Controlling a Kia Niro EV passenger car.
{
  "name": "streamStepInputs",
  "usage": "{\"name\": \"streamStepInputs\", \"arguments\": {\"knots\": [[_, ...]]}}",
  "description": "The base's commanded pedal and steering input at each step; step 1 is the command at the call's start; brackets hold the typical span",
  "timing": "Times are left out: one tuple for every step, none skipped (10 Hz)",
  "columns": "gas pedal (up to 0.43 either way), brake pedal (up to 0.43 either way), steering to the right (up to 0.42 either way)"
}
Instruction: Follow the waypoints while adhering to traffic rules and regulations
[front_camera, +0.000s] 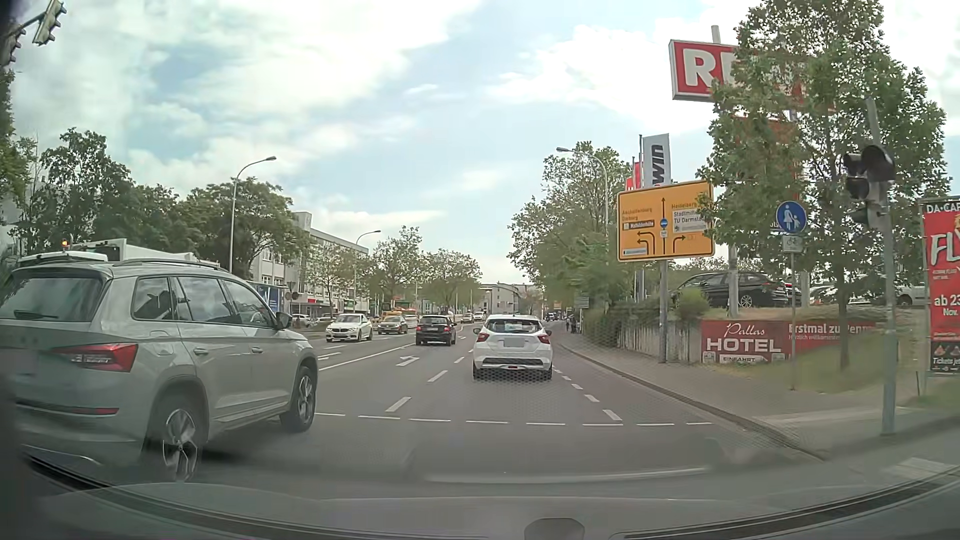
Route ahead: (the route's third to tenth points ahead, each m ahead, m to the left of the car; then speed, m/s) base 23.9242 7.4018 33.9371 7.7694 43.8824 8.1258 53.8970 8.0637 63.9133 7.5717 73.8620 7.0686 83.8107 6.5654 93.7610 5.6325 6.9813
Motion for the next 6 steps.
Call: {"name": "streamStepInputs", "arguments": {"knots": [[0.177,0.018,0.010],[0.177,0.018,0.004],[0.189,0.018,-0.002],[0.189,0.018,-0.003],[0.197,0.018,-0.003],[0.228,0.018,-0.003]]}}
